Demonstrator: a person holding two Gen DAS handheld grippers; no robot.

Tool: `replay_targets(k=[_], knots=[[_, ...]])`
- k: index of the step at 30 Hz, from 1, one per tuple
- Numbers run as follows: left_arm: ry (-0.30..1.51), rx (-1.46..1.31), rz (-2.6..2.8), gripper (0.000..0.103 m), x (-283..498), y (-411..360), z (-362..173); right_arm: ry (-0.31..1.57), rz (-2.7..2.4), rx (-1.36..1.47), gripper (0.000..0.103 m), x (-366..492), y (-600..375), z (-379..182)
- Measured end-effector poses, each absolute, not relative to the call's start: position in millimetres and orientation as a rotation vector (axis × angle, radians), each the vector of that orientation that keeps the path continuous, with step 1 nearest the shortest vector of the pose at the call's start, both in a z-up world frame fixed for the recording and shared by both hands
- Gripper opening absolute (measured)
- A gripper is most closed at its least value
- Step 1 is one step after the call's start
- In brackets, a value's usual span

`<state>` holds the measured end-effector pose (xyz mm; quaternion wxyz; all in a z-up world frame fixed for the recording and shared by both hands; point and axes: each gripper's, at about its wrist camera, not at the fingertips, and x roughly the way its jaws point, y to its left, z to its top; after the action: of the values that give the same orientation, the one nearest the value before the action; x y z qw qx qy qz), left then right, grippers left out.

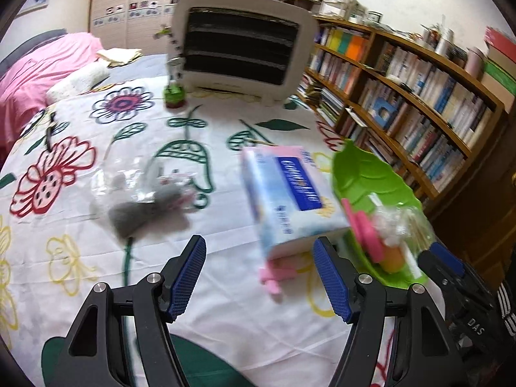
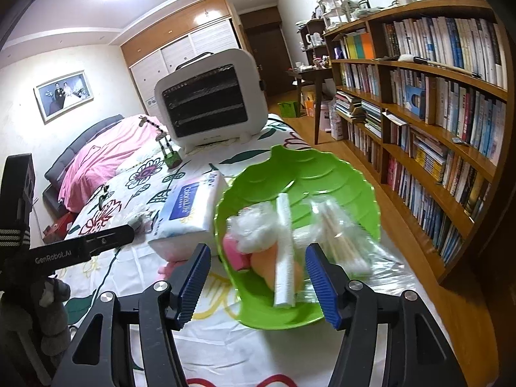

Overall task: Organize soft objects
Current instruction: 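Withdraw both grippers from the green tray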

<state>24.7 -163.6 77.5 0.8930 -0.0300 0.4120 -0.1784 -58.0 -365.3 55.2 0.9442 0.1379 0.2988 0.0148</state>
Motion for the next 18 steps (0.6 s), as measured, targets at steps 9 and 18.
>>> replay_targets(k=[9, 18], knots=[[0.857, -0.118, -0.258, 0.070, 38, -116, 70, 0.615, 0.071, 0.256, 0.066, -53, -345, 58], [0.879, -0.118, -0.183, 0.070, 61, -92, 53, 0.631, 0.108, 0.242, 0.066, -47, -326, 57]])
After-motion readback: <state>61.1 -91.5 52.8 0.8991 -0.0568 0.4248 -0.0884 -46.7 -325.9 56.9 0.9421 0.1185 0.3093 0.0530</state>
